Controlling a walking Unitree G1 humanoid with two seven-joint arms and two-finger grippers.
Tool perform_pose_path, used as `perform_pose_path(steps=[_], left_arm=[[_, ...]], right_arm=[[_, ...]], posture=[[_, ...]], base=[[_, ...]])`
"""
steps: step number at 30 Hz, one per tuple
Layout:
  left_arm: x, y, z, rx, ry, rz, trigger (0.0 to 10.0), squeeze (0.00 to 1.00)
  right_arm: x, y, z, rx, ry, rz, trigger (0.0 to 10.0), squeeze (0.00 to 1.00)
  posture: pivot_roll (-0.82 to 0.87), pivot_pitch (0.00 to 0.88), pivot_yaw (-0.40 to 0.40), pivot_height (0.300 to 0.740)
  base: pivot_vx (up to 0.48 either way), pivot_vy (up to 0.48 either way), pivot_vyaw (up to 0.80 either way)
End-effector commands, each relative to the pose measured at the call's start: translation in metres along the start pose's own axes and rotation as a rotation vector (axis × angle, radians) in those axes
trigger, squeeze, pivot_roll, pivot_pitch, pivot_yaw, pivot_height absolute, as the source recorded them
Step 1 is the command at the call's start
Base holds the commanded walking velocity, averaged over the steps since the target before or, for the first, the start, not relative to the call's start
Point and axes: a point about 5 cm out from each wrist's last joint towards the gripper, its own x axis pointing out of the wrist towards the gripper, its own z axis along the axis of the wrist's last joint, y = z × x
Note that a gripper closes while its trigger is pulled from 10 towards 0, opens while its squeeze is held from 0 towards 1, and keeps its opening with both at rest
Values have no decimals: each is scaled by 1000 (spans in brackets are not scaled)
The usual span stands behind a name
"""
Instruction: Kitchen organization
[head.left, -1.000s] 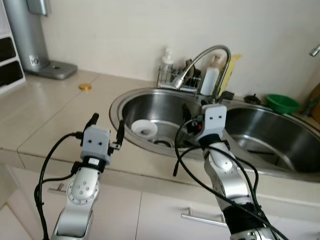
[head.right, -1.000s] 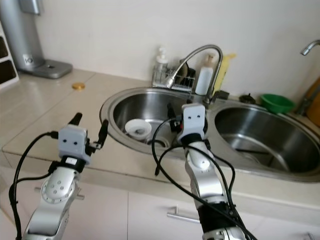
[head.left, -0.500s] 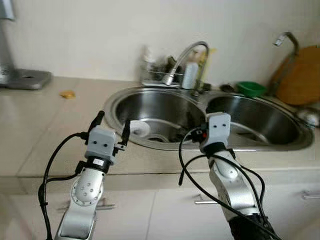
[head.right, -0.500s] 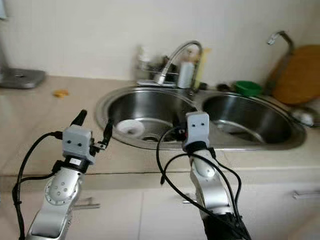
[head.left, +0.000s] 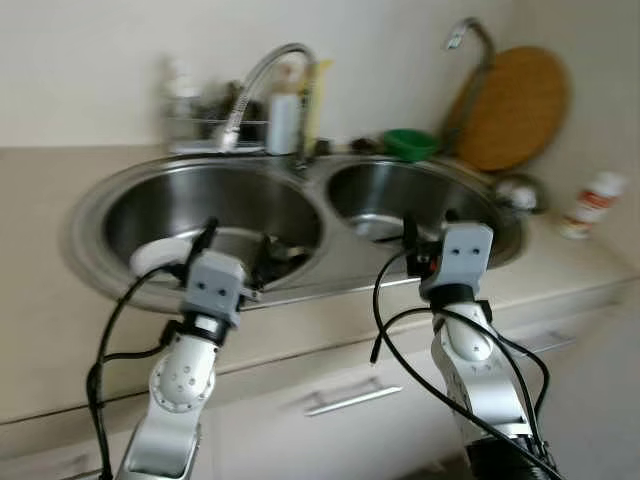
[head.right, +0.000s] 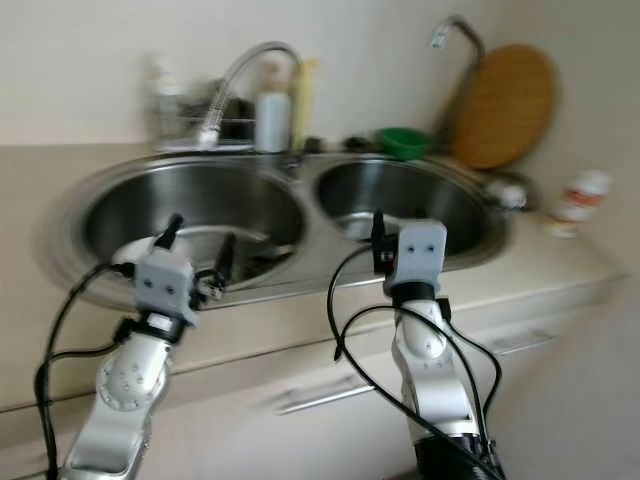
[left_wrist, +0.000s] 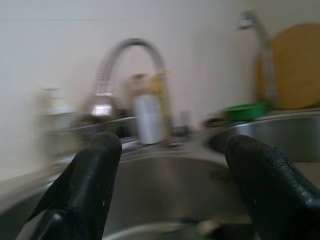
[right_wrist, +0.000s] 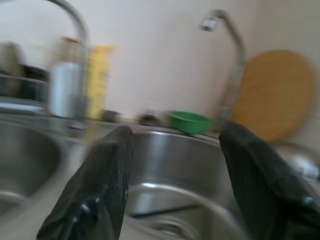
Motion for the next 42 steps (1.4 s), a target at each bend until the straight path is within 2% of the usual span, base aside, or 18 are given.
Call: perform_pose_path(steps=[1,12,19,25,35,42], left_arm=[[1,0,5,0,-32,-3,10000,0],[0,-2,4,0,-31,-15,10000,0],[-1,-18,-2,-17,-8,-102,10000,0],[-7,-31,-15,-33,45,-185,10000,0],[-8,-32,-25,-32,86,-199,10000,0],[-13,-32,-29,-27,112,-184,10000,0]], right_arm=[[0,-3,5,-6,-28,-15,10000,0],[-3,0,4,-2,-27,-7,10000,0],[-9,-2,2,-25,-25,-23,10000,0],[-14,-11,-5,-76,5,-53,10000,0],[-19,-12,-11,-84,26,-76,10000,0],[-14,-14,-16,-90,54,-79,10000,0]], posture=[[12,0,-98,740],[8,0,-95,740],[-9,0,-80,740],[-33,0,-62,740],[-36,0,-51,740],[-21,0,-71,740]], base=[[0,0,-800],[0,0,-800],[0,0,-800],[0,0,-800],[0,0,-800],[0,0,-800]])
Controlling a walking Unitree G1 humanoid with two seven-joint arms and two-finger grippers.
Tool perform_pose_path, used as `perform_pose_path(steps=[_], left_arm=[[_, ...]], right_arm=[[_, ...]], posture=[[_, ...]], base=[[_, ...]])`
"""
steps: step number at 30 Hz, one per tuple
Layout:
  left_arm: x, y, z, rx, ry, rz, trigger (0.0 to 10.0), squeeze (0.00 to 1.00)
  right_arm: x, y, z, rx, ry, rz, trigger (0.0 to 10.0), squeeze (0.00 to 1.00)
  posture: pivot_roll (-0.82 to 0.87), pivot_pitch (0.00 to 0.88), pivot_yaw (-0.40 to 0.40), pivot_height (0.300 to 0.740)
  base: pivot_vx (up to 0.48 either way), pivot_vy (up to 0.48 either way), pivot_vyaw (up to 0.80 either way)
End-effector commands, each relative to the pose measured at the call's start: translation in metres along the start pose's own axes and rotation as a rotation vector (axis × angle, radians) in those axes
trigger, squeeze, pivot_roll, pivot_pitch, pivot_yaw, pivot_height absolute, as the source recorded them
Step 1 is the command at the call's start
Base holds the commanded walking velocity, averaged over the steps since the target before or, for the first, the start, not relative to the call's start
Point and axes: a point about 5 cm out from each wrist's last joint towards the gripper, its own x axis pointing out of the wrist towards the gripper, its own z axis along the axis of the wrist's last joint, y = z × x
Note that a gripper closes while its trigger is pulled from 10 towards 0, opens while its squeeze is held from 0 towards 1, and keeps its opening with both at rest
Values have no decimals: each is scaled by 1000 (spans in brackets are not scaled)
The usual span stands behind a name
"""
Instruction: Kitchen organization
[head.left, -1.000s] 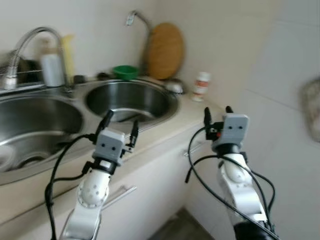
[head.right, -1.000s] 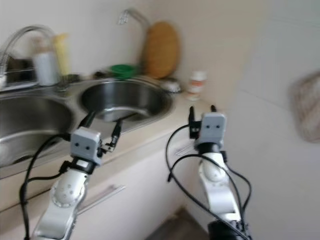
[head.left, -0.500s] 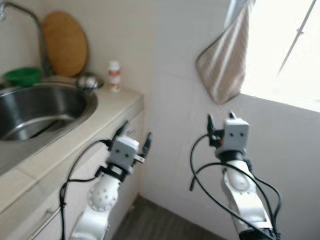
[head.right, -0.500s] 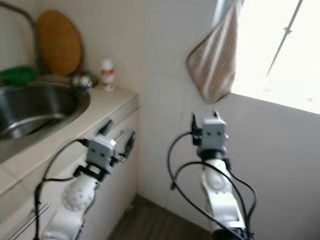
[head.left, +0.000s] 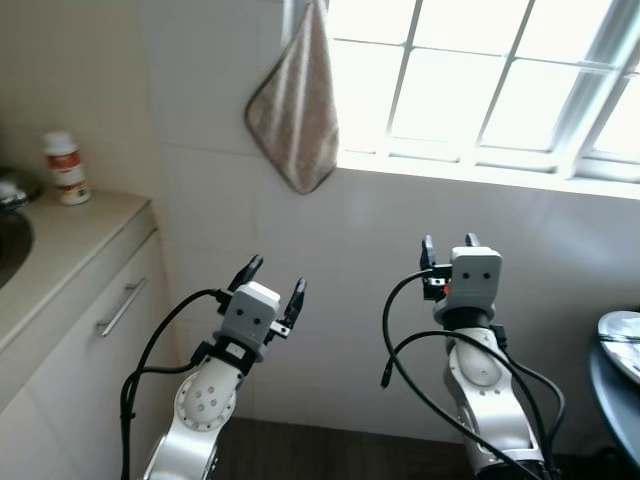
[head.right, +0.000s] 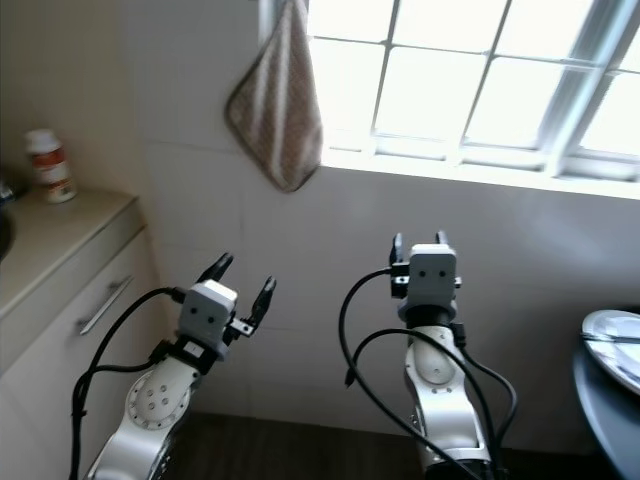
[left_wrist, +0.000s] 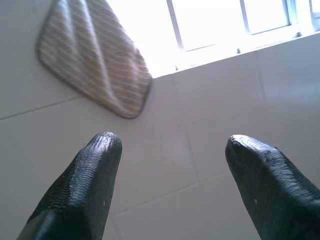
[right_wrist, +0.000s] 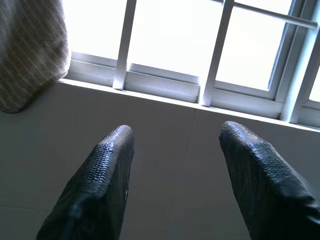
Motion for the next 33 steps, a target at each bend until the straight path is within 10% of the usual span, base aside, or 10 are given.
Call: perform_pose_path(steps=[1,19,33], left_arm=[[0,-2,0,8,5,-5,10000,0],[16,-20,-6,7,12,-140,10000,0],[14,-24,-9,-15,14,-145,10000,0]], right_arm=[[4,-1,0,-3,8,-10,10000,0],[-19,-20,-22,-198,118,-23,10000,0],[-22,-23,-29,-225,178,-32,10000,0]], posture=[[-22,0,-68,740],[-141,0,31,740],[-141,0,17,740]], base=[[0,0,-800],[0,0,-338],[0,-477,0]])
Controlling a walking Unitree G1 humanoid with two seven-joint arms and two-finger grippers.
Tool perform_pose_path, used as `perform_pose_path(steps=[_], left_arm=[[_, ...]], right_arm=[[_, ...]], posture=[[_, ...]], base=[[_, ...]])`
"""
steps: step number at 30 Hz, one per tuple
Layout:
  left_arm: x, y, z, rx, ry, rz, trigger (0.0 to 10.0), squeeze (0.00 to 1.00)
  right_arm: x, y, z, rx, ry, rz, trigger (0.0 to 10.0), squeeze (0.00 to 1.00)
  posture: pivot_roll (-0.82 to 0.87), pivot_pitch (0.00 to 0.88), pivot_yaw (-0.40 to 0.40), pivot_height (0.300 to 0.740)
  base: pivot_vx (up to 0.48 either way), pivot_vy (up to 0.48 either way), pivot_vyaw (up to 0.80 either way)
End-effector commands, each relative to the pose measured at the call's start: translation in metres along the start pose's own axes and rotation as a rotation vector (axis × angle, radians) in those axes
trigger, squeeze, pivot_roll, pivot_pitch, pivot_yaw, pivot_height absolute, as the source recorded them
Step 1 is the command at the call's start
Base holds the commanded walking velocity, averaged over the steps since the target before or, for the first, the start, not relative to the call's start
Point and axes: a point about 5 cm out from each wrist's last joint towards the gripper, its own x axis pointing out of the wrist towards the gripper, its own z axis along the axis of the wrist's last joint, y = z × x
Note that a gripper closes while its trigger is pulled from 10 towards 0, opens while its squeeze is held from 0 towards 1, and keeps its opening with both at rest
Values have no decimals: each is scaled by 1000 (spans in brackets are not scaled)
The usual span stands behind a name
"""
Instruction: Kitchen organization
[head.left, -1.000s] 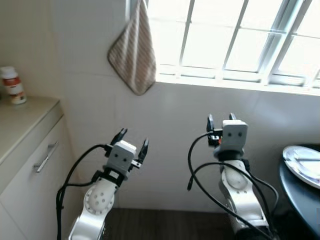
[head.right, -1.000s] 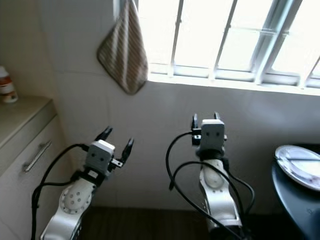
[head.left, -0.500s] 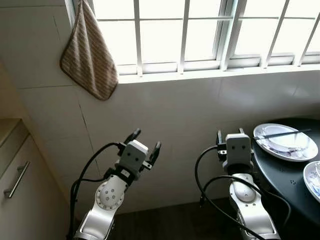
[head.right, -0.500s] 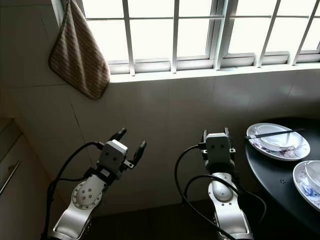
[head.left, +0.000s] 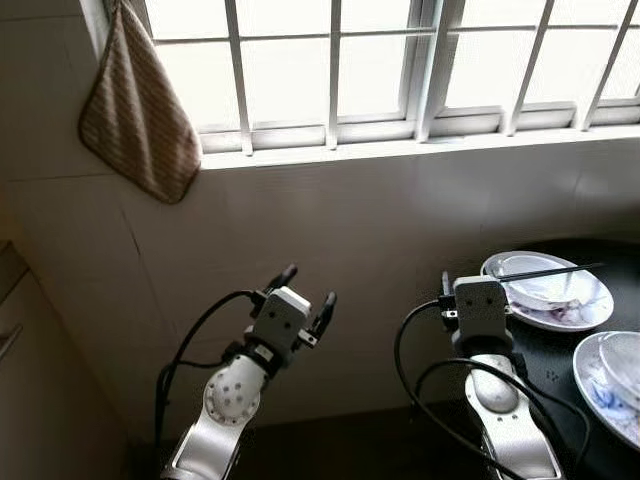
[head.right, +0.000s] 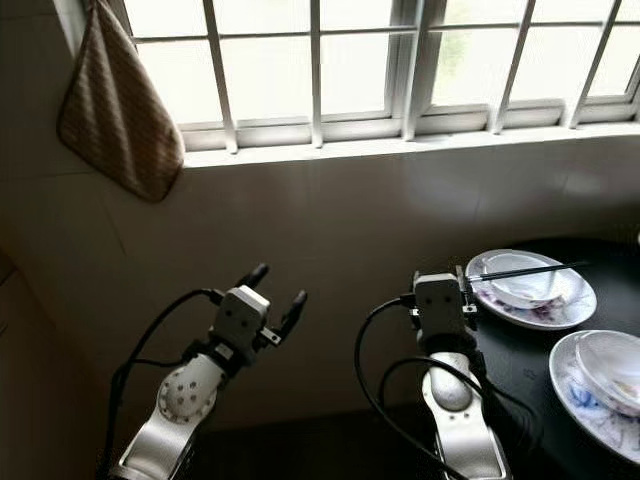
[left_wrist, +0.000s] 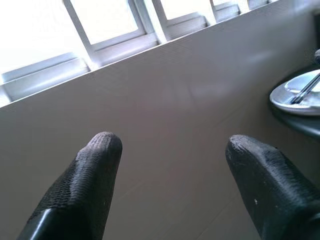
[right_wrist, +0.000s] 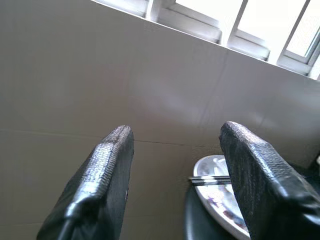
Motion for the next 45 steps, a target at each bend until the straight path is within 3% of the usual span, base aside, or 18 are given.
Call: perform_pose_path(steps=[1,10,19,26,30,34,37,45], left_arm=[[-2,5,-2,15,7,12,10000,0],[-5,6,-3,18,8,23,10000,0],[-5,9,-3,-6,6,47,10000,0],[-6,10,-4,-4,14,52,10000,0],[-7,10,-6,-6,21,57,10000,0],[-7,7,-6,-13,24,55,10000,0],[-6,6,-6,-16,24,53,10000,0],[-5,7,-7,-13,25,50,10000,0]], right_arm=[[1,3,2,1,0,4,10000,0],[1,7,2,4,12,21,10000,0],[2,6,1,7,22,29,10000,0],[1,-2,1,-52,29,28,10000,0],[-6,-18,-19,-62,168,-36,10000,0],[-9,-21,-24,-60,187,-33,10000,0],[-9,-17,-17,-121,153,1,10000,0],[-16,6,-18,-108,175,191,10000,0]], posture=[[-137,0,14,740],[-130,0,5,740],[-128,0,3,740],[-131,0,-4,740],[-137,0,-8,740],[-147,0,-7,740],[-149,0,-6,740],[-148,0,-8,740]], base=[[0,-480,0],[0,-479,0],[0,0,0],[0,0,0],[0,0,0],[0,0,-800],[0,0,-267],[0,0,0]])
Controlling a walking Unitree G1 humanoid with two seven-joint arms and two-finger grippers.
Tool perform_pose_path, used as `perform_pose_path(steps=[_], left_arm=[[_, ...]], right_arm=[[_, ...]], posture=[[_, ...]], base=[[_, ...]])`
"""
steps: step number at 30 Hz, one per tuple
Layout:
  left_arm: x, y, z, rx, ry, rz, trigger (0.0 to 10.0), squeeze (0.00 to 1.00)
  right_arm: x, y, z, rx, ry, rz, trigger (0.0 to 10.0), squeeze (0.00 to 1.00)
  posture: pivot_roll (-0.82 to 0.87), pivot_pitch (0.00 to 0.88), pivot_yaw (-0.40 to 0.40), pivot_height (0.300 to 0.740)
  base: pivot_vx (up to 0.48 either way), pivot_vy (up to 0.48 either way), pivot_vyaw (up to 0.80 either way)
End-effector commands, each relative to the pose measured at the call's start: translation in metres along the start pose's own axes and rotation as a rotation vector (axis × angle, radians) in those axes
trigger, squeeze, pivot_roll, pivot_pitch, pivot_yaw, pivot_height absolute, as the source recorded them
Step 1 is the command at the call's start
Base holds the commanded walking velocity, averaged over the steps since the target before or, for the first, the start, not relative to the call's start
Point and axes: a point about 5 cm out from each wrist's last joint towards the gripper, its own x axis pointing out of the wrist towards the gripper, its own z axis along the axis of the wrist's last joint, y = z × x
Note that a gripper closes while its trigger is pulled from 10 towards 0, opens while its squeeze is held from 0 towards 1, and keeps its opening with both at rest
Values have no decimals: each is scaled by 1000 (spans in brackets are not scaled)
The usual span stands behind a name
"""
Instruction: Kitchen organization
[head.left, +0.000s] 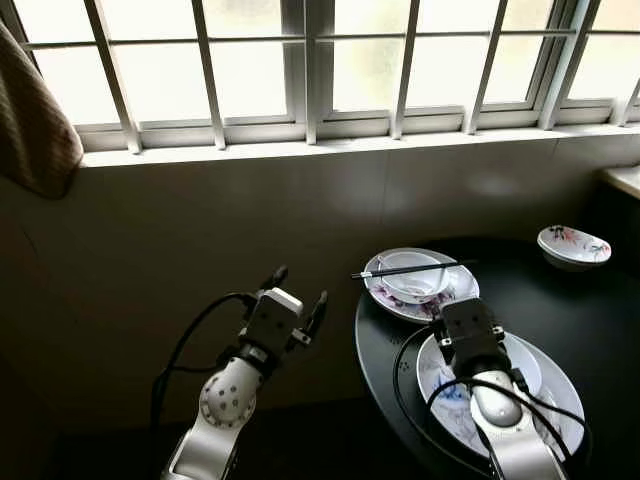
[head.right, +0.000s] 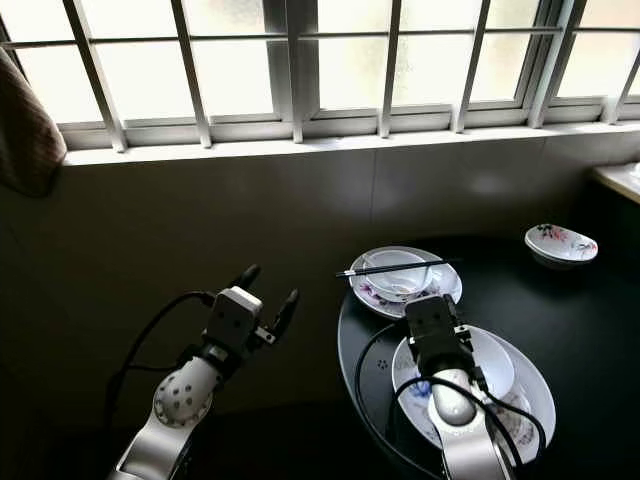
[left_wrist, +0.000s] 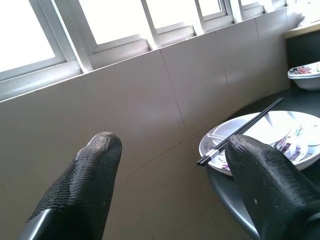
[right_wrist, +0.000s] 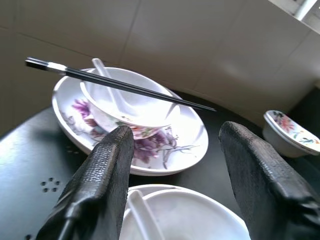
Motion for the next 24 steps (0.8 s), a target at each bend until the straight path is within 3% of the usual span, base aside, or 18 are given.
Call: perform_pose_path(steps=[1,3,7,11,18,24], left_arm=[[0,6,-2,16,11,8,10000,0],[0,6,-3,19,15,10,10000,0],[-2,5,-4,19,19,11,10000,0],[-2,4,-5,17,22,11,10000,0],[-1,3,-4,13,19,12,10000,0],[-2,2,-6,11,26,7,10000,0]], right_arm=[[-2,3,-2,78,41,32,10000,0],[-4,3,-6,126,78,39,10000,0],[-5,-17,-11,20,105,22,10000,0],[-10,-28,-13,-2,131,-24,10000,0],[-12,-30,-13,25,144,-24,10000,0],[-14,-24,-23,100,234,64,10000,0]], posture=[[-147,0,-9,740],[-144,0,-11,740],[-151,0,-13,740],[-157,0,-16,740],[-162,0,-14,740],[-164,0,-12,740]], base=[[0,0,0],[0,0,0],[0,0,0],[0,0,0],[0,0,0],[0,0,0]])
